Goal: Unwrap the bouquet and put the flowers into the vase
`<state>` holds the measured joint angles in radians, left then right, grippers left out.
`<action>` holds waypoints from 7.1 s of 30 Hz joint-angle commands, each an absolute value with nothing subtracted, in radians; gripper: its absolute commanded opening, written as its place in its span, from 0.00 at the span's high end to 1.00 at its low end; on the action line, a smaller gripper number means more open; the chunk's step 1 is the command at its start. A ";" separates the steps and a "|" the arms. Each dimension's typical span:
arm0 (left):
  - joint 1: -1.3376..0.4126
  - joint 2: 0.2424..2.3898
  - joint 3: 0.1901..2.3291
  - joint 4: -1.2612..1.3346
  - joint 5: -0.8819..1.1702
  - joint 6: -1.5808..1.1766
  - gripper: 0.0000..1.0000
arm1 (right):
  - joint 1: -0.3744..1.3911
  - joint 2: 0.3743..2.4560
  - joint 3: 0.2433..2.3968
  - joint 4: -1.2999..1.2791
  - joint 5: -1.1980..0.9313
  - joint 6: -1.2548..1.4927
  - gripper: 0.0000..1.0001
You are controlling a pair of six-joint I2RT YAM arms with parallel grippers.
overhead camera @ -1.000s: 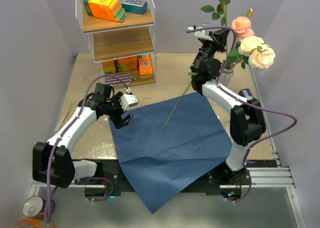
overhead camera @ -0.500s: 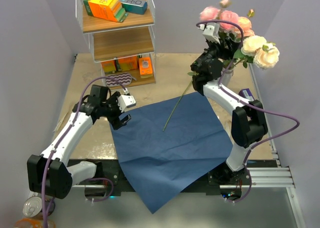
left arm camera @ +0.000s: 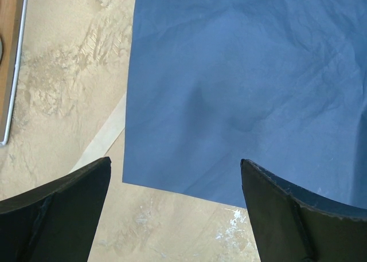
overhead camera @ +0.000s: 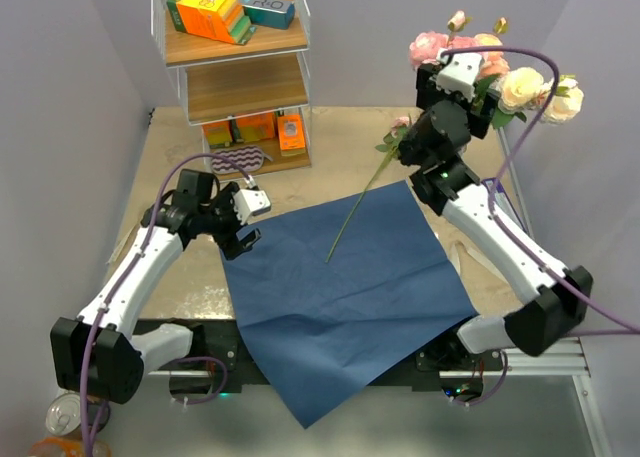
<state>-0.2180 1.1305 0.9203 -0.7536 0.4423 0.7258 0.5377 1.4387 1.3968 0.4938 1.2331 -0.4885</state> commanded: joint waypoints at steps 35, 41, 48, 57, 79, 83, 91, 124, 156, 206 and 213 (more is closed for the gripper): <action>-0.210 1.091 1.086 -0.718 0.446 0.626 0.01 | 1.149 1.797 2.205 0.496 1.348 -1.136 0.01; -0.206 1.011 1.075 -0.609 0.423 0.531 0.01 | 1.149 1.901 2.303 -0.220 1.213 -0.451 0.01; -0.196 1.002 1.086 -0.667 0.526 0.560 0.00 | 0.933 1.827 1.824 -0.561 0.938 0.250 0.01; -0.195 1.008 1.097 -0.735 0.575 0.621 0.00 | 0.766 1.988 1.638 -0.629 0.874 0.549 0.16; -0.196 1.020 1.055 -0.773 0.571 0.701 0.01 | 0.592 2.215 1.720 -0.523 0.707 0.801 0.34; -0.196 1.037 1.057 -0.765 0.543 0.698 0.01 | 0.571 2.249 1.735 -0.515 0.649 0.830 0.35; -0.196 1.029 1.040 -0.761 0.520 0.706 0.01 | 0.549 2.252 1.738 -0.522 0.649 0.868 0.37; -0.196 1.012 1.040 -0.804 0.416 0.696 0.02 | 0.698 2.013 1.482 -0.318 0.753 0.675 1.00; -0.196 0.989 1.037 -0.854 0.426 0.736 0.03 | 0.560 2.233 1.655 -0.393 0.609 0.710 0.45; -0.196 1.014 1.174 -0.933 0.442 0.652 0.07 | 0.942 1.155 1.302 0.395 0.390 -0.229 1.00; -0.196 1.022 1.149 -0.916 0.457 0.652 0.07 | 0.942 1.140 1.299 0.753 0.380 -0.697 1.00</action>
